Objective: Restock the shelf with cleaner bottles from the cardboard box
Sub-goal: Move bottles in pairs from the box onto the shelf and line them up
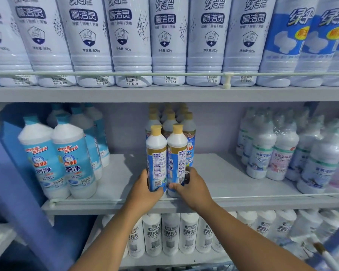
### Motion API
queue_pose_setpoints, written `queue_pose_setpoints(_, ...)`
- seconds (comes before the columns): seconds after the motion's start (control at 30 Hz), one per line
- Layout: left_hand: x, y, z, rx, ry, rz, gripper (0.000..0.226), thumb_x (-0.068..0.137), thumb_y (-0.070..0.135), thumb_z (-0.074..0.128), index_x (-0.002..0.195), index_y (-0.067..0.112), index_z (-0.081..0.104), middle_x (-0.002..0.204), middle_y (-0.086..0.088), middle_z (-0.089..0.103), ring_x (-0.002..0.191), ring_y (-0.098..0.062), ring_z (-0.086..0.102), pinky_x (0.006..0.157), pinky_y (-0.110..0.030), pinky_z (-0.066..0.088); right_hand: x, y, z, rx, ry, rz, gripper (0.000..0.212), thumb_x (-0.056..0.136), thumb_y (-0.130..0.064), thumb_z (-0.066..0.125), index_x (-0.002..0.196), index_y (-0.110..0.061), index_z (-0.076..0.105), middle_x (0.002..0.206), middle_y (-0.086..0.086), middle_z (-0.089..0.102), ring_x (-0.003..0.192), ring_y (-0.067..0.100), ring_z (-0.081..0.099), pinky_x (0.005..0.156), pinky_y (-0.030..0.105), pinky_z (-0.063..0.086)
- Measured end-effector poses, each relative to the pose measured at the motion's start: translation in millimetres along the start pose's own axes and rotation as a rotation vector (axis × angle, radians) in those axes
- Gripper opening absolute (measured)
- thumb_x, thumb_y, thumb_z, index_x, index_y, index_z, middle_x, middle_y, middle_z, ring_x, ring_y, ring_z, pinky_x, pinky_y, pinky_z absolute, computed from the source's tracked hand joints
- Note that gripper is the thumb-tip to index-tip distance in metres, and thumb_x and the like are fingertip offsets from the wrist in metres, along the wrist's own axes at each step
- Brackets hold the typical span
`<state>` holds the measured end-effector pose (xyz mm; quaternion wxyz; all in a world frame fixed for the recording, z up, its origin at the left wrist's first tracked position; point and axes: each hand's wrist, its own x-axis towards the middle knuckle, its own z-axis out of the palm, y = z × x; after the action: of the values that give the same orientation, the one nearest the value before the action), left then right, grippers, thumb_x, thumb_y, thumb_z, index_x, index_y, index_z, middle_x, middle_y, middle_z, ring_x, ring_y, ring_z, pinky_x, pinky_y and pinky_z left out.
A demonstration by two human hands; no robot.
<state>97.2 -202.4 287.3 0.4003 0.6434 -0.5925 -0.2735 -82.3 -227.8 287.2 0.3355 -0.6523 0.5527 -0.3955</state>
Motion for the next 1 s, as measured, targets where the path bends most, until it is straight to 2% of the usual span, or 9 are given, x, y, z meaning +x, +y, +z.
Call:
queue_pose_setpoints(0.13, 1.3, -2.7, -9.6, 0.023, -0.045, 0.007, 0.046, 0.079, 0.022, 0.076, 0.117, 0.037, 0.054, 0.106, 0.020, 0.067, 0.090, 0.006, 0.063, 0.068, -0.012, 0.046, 2.4, 3.7, 6.9, 0.076, -0.047, -0.007, 0.055, 0.088, -0.025, 0.076, 0.132, -0.020, 0.043, 0.122, -0.009, 0.065, 0.103, 0.003, 0.063, 0.095, 0.029, 0.054)
queue_pose_setpoints(0.2, 3.6, -4.5, -10.4, 0.014, -0.020, 0.007, 0.043, 0.080, 0.021, 0.077, 0.115, 0.034, 0.056, 0.101, 0.021, 0.066, 0.085, 0.008, 0.062, 0.063, -0.006, 0.042, 2.2, 3.3, 8.6, 0.082, -0.079, -0.018, 0.054, 0.089, -0.027, 0.075, 0.132, -0.023, 0.042, 0.126, -0.009, 0.064, 0.106, 0.002, 0.062, 0.093, 0.023, 0.053)
queue_pose_setpoints(0.27, 5.1, -8.0, -9.4, -0.009, 0.012, 0.004, 0.043, 0.079, 0.022, 0.079, 0.115, 0.032, 0.058, 0.102, 0.020, 0.068, 0.088, 0.003, 0.066, 0.067, -0.012, 0.049, 2.3, 1.7, 10.2, 0.074, -0.086, -0.015, 0.055, 0.086, -0.032, 0.077, 0.129, -0.025, 0.042, 0.125, -0.010, 0.060, 0.107, 0.001, 0.059, 0.085, 0.013, 0.047)
queue_pose_setpoints(0.4, 10.6, -13.2, -7.0, -0.034, 0.037, -0.015, 0.049, 0.067, 0.036, 0.086, 0.108, 0.033, 0.059, 0.104, 0.012, 0.072, 0.088, -0.008, 0.070, 0.078, -0.040, 0.060, 8.9, -0.8, 11.5, 0.059, 0.056, 0.002, 0.060, 0.075, -0.038, 0.087, 0.120, -0.024, 0.050, 0.117, -0.006, 0.042, 0.107, 0.008, 0.054, 0.089, 0.019, 0.045)
queue_pose_setpoints(0.5, 17.1, -18.2, -8.3, -0.080, 0.039, -0.030, 0.062, 0.055, 0.054, 0.084, 0.109, 0.040, 0.057, 0.108, 0.012, 0.070, 0.091, -0.006, 0.071, 0.081, -0.038, 0.060, 11.2, 0.8, 14.0, 0.069, 0.067, -0.009, 0.053, 0.074, -0.036, 0.087, 0.115, -0.026, 0.054, 0.112, -0.008, 0.049, 0.097, 0.005, 0.058, 0.079, 0.012, 0.049)
queue_pose_setpoints(0.6, 17.8, -20.3, -10.4, -0.179, -0.047, 0.001, 0.050, 0.078, 0.027, 0.079, 0.123, 0.034, 0.057, 0.117, 0.014, 0.071, 0.102, 0.000, 0.068, 0.093, -0.034, 0.057, 10.0, 8.3, 14.7, 0.135, 0.060, -0.045, 0.043, 0.081, -0.029, 0.081, 0.120, -0.028, 0.063, 0.117, -0.008, 0.065, 0.099, 0.004, 0.065, 0.087, 0.022, 0.057)
queue_pose_setpoints(0.7, 18.6, -23.3, -9.8, -0.180, -0.056, 0.002, 0.045, 0.085, 0.012, 0.075, 0.122, 0.028, 0.057, 0.113, 0.010, 0.072, 0.096, 0.005, 0.068, 0.087, -0.023, 0.056, 6.3, 8.7, 12.3, 0.187, -0.003, -0.062, 0.046, 0.090, -0.020, 0.072, 0.132, -0.030, 0.055, 0.123, -0.012, 0.068, 0.106, -0.009, 0.063, 0.085, 0.006, 0.049)
queue_pose_setpoints(0.87, 21.8, -18.2, -2.2, -0.005, 0.088, -0.033, 0.062, 0.058, 0.063, 0.081, 0.107, 0.042, 0.050, 0.109, 0.010, 0.064, 0.091, -0.009, 0.067, 0.077, -0.039, 0.060, 12.5, 7.8, 14.6, 0.121, 0.024, 0.010, 0.067, 0.076, -0.043, 0.084, 0.132, -0.025, 0.051, 0.129, -0.009, 0.044, 0.116, 0.006, 0.054, 0.098, 0.025, 0.049)
queue_pose_setpoints(1.0, 18.9, -10.8, -1.1, 0.164, 0.133, -0.009, 0.069, 0.062, 0.056, 0.085, 0.114, 0.026, 0.051, 0.110, 0.005, 0.057, 0.098, -0.018, 0.060, 0.079, -0.039, 0.054, 16.5, 7.7, 14.5, 0.090, 0.066, 0.016, 0.050, 0.080, -0.038, 0.083, 0.124, -0.028, 0.061, 0.118, -0.004, 0.050, 0.101, 0.009, 0.060, 0.086, 0.025, 0.055)
